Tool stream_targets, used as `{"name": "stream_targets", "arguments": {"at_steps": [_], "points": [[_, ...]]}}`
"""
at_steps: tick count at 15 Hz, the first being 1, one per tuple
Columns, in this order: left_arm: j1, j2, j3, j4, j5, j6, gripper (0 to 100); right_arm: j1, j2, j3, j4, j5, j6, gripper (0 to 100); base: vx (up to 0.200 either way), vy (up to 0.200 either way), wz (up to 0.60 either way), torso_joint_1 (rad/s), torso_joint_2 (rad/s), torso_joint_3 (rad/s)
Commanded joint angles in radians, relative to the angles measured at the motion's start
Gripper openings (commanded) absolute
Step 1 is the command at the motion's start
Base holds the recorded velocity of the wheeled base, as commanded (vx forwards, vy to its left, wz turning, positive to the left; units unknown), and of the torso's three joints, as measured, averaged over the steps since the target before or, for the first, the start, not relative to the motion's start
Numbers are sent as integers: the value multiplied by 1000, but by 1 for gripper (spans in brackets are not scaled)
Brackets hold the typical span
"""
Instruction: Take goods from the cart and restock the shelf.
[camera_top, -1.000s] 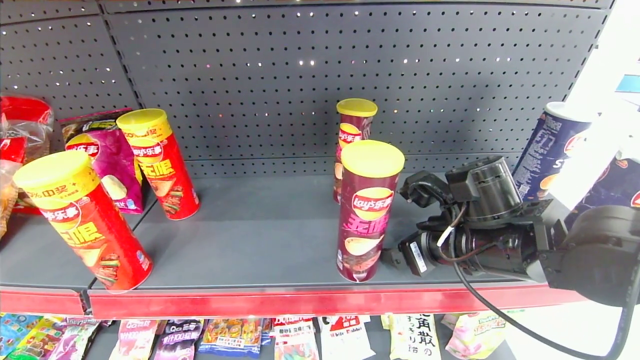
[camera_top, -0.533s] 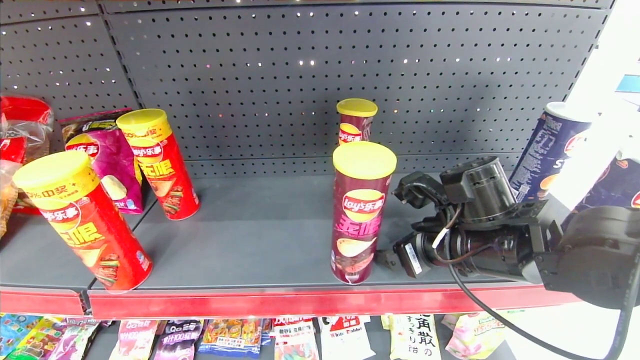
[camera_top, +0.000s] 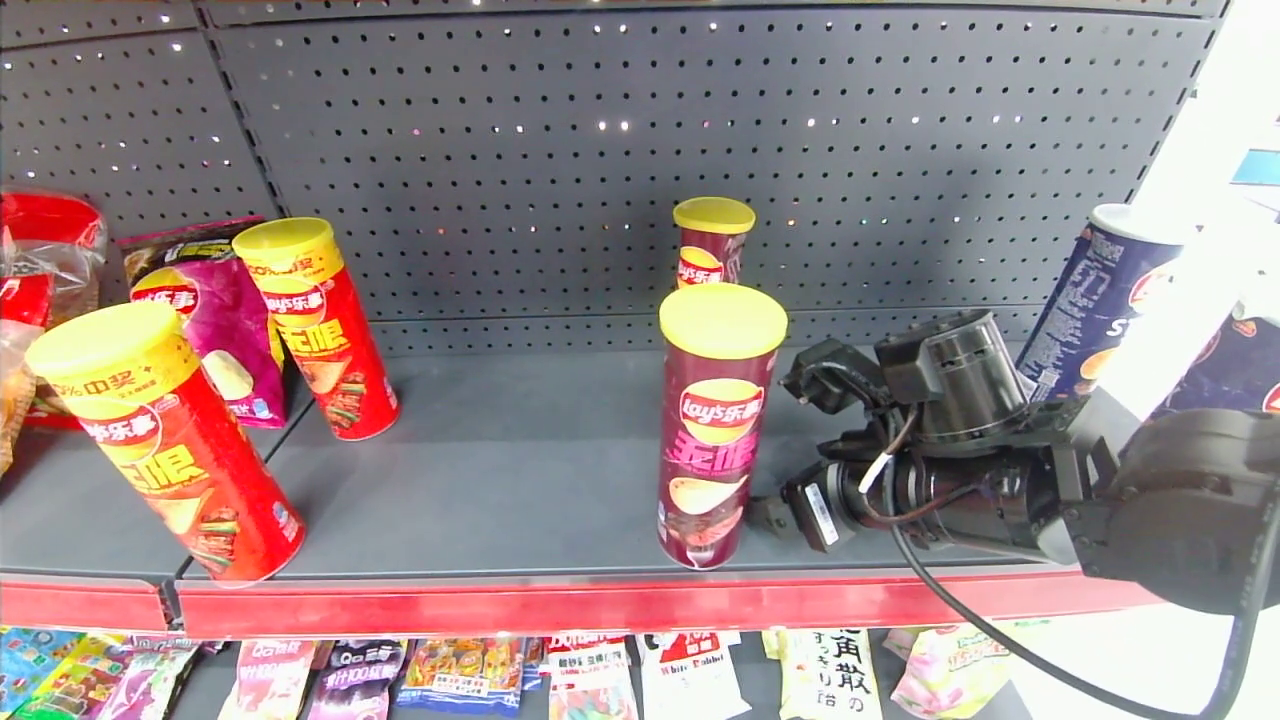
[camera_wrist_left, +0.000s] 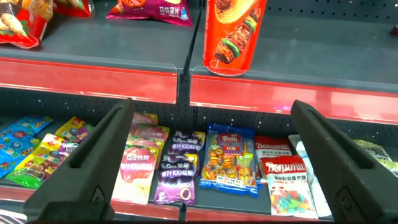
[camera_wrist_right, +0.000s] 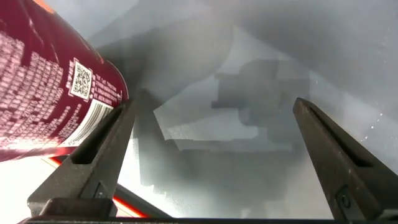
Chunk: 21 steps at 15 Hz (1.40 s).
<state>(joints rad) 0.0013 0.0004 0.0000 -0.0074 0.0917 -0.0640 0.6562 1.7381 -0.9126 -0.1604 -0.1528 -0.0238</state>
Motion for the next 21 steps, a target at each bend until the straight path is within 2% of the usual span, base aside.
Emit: {"name": "stream_targets", "arguments": {"at_steps": [1,21], "points": [[0,0,0,0,0,0,100,2,1,-3,-1,1,-1,100,0,0,0,0,0,0],[0,0,0,0,0,0,100,17,8,-14,-1,-2,2,100,0,0,0,0,0,0]]}}
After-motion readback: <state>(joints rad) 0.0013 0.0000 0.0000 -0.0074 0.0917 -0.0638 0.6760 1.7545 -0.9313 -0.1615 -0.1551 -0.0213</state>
